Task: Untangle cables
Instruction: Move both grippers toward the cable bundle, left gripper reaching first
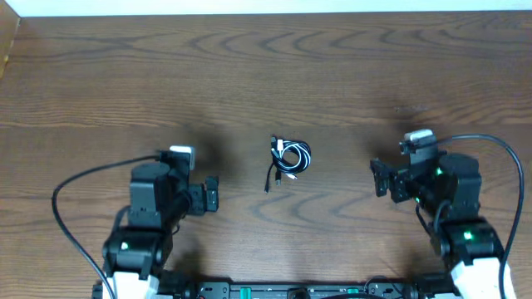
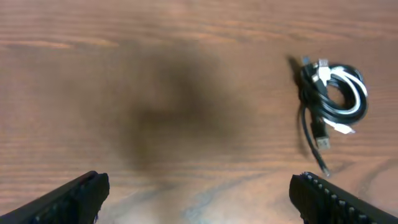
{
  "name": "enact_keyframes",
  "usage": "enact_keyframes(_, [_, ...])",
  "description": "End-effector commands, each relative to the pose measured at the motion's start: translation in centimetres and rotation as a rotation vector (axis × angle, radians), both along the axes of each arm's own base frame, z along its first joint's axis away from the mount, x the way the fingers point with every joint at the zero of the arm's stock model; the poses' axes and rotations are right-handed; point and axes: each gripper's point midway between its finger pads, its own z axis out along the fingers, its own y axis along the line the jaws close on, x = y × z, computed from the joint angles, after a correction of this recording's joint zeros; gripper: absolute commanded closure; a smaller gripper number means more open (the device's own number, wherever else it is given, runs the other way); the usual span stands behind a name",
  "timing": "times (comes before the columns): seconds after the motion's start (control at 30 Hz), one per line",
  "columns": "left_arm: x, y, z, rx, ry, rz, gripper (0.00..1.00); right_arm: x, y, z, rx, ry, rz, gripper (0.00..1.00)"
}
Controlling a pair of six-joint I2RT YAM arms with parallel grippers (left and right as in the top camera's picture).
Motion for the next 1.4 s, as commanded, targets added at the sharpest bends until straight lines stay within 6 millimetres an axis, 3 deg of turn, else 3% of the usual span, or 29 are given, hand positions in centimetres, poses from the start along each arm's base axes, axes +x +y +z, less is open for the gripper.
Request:
enact_keyframes(0.0, [1.3, -0.8, 1.8, -0.023, 0.069, -0.018, 0.02, 0.6, 0.4, 0.9, 0.011, 0.075, 0.021, 0.01])
enact_keyframes(0.17, [2.1, -0.9, 2.0, -0.011, 0.223, -0.015, 0.02, 1.1, -1.6, 1.2, -0.098, 0.18, -0.051, 0.01])
enact_keyframes(0.27, [2.1, -1.0, 2.5, -0.024, 0.286, 0.0, 0.02, 1.2, -1.4, 2.0, -0.087, 0.225, -0.049, 0.01])
enact_keyframes(0.43, [0.8, -2.9, 3.5, -0.123, 0.395, -0.059, 0.02, 1.9, -1.3, 3.3, -0.086, 0.279, -0.052, 0.01])
enact_keyframes(0.5, [-0.3, -2.8, 3.0, -0.118, 0.443, -0.053, 0.02, 1.8, -0.7, 3.6, -0.06, 0.28, -0.028, 0.01])
enact_keyframes(0.67, [-0.3, -2.8, 3.0, -0.172, 0.467, 0.036, 0.02, 1.9, 0.7, 4.1, 0.0, 0.264, 0.03, 0.01])
enact_keyframes(0.83, [4.8, -3.3, 5.3, -0.242, 0.26, 0.079, 0.02, 2.4, 3.5, 5.8, 0.121, 0.201, 0.155, 0.01])
enact_keyframes(0.93, [7.6, -3.9, 6.4, -0.29, 0.168, 0.096, 0.02, 2.9, 3.2, 6.1, 0.147, 0.198, 0.107, 0.01])
enact_keyframes(1.1, [9.1, -4.8, 4.2, -0.214, 0.196, 0.094, 0.01, 3.3, 1.7, 5.6, 0.151, 0.224, -0.033, 0.01])
enact_keyframes(1.23, [9.5, -7.1, 1.0, -0.167, 0.276, 0.046, 0.01, 3.4, 1.5, 5.6, 0.164, 0.228, -0.062, 0.01])
enact_keyframes(1.37, [10.1, -9.6, -1.4, -0.165, 0.32, 0.008, 0.13, 3.4, 1.5, 5.6, 0.164, 0.229, -0.062, 0.01])
